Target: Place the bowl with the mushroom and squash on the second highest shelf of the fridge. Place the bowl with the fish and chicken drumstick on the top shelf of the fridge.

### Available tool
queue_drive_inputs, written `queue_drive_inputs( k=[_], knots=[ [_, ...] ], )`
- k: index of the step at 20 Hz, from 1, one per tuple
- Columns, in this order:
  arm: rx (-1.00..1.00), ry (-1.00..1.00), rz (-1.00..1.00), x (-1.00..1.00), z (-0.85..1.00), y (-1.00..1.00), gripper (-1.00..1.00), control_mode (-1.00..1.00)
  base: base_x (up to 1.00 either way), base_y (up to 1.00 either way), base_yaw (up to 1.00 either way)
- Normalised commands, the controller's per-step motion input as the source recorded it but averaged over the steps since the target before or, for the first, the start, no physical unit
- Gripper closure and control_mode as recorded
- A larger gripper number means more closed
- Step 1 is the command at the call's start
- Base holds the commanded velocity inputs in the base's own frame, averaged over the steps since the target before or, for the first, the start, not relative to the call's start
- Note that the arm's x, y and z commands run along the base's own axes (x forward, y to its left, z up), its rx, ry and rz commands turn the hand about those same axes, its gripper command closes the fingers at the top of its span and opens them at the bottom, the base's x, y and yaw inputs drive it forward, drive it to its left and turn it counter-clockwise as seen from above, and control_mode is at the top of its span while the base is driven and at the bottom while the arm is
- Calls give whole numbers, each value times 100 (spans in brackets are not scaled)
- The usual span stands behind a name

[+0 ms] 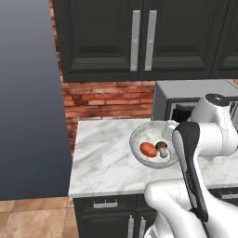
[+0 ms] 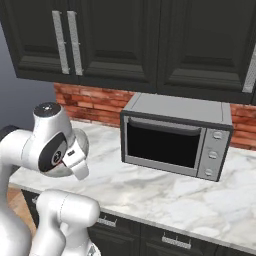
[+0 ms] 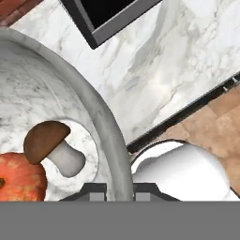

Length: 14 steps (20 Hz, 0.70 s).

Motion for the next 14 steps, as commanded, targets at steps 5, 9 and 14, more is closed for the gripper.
queue_drive_inputs(
  k=[5,9,14],
  knots=[
    [5,-8,-11,-58,51,-55,100,-100,0,0,0],
    [0,0,-1,-5,0,-1,100,-100,0,0,0],
    [0,0,0,0,0,0,100,100,-90,0,2]
  ],
)
